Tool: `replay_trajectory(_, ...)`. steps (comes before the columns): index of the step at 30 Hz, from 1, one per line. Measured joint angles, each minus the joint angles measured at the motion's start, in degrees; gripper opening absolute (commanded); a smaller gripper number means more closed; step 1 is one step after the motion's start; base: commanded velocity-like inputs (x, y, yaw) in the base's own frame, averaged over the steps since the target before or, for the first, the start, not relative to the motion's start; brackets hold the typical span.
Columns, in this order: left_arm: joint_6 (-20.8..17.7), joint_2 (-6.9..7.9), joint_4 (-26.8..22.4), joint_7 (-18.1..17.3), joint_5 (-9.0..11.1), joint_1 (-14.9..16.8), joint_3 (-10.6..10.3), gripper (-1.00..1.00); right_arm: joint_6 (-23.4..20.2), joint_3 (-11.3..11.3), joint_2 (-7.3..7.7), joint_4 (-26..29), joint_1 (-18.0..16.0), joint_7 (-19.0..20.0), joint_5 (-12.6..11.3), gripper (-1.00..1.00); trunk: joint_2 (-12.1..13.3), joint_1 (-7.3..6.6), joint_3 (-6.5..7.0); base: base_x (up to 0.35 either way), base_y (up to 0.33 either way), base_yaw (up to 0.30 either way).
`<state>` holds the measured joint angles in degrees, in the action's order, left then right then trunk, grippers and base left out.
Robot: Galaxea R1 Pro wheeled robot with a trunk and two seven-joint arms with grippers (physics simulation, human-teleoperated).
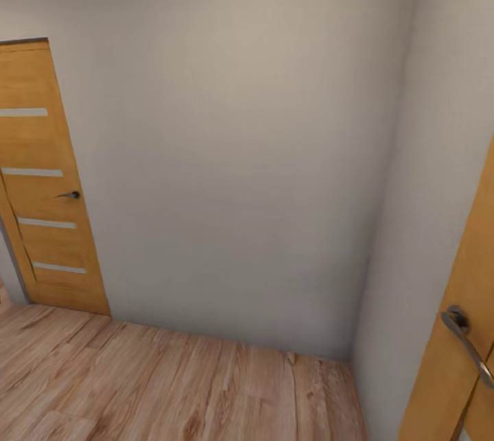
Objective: Move the two storage containers from the living room to the garage. In the garage, place one container on the floor and stack the other container on top of it (either order is fine).
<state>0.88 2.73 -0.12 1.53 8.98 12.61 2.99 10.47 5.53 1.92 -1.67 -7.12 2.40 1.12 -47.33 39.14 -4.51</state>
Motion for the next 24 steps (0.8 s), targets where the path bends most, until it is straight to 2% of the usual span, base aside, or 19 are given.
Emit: replay_trajectory(24,0.0,0.0,0.0,0.0,0.0,0.0,0.0,1.0,0.0,-0.07,0.03,0.0,0.0,0.0,0.0,1.0,0.01,0.0,0.0,0.322,0.0,0.262)
